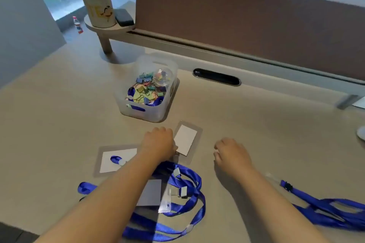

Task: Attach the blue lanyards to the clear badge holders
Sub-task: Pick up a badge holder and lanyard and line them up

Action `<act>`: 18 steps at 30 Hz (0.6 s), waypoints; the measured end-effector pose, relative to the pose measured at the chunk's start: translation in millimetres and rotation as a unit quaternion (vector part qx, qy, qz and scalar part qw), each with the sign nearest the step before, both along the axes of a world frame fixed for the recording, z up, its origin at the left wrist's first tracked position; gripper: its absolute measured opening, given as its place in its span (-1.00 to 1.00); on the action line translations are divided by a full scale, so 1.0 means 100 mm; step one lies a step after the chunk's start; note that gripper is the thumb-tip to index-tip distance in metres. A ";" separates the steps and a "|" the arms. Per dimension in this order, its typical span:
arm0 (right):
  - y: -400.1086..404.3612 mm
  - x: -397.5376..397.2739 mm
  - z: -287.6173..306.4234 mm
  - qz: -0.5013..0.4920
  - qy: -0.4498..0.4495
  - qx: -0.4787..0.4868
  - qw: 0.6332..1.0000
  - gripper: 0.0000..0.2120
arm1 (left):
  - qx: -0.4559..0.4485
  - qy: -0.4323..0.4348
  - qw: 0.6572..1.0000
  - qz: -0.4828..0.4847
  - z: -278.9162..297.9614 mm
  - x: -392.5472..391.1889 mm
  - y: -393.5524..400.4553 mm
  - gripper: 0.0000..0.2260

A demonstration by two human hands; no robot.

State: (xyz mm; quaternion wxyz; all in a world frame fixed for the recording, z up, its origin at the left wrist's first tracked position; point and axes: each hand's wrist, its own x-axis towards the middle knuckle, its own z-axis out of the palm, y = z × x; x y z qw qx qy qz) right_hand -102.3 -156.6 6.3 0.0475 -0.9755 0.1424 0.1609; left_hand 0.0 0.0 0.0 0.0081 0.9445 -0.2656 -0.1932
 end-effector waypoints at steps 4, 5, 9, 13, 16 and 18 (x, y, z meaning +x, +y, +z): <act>0.03 0.06 -0.13 -0.045 -0.017 0.004 0.999 -0.70 | -0.037 0.081 0.994 0.059 -0.16 0.17 -0.18 -0.45; 0.03 0.07 -0.15 -0.057 -0.017 0.008 0.998 -0.70 | -0.041 0.093 0.993 0.068 -0.20 0.17 -0.22 -0.42; 0.05 0.07 -0.21 -0.103 -0.029 0.033 0.994 -0.70 | -0.064 0.128 0.979 0.142 -0.29 0.17 -0.32 -0.38; 0.04 0.09 -0.25 -0.128 -0.029 0.063 0.989 -0.71 | -0.099 0.186 0.958 0.193 -0.27 0.25 -0.36 -0.47; -0.04 0.11 -0.20 -0.158 -0.063 0.130 0.977 -0.71 | -0.200 0.213 0.935 0.198 -0.17 0.26 -0.39 -0.66; -0.08 0.15 -0.19 -0.203 -0.097 0.217 0.950 -0.75 | -0.322 0.266 0.877 0.239 -0.02 0.24 -0.44 -0.75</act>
